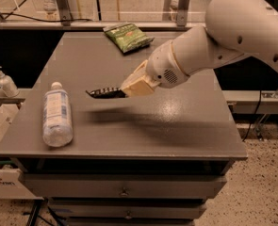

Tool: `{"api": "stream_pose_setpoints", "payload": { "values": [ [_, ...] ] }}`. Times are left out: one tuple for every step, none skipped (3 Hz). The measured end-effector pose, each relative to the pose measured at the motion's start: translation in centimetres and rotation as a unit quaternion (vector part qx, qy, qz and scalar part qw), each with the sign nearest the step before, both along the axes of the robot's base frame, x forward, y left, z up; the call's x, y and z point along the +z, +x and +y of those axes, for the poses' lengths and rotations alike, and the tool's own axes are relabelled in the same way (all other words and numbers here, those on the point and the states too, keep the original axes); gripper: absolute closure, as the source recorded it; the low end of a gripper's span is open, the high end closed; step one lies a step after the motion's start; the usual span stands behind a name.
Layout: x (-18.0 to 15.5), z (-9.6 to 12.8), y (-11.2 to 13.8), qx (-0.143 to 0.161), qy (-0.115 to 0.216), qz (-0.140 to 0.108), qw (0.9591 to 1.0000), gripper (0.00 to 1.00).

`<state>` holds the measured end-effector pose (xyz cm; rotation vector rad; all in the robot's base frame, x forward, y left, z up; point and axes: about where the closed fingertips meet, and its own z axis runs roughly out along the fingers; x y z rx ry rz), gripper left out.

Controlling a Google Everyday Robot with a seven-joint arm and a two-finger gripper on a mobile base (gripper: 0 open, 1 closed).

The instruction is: Move rxbar chocolate near blue plastic bottle

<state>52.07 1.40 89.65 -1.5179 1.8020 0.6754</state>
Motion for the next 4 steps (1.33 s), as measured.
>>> {"api": "stream_pose_setpoints", "payload": {
  "values": [
    [-1.0, 2.8, -2.0, 0.03, -0.016, -0.019, 0.9993, 1.0],
    [-2.4, 4.7, -3.4, 0.05, -0.031, -0.033, 0.9977, 1.0],
    [-3.6, 6.1, -4.3, 0.067, -0.051, -0.044, 0.9955, 0.82],
    [-4.2, 6.6, -4.6, 0.073, -0.061, -0.05, 0.9941, 0.59]
  ]
}}
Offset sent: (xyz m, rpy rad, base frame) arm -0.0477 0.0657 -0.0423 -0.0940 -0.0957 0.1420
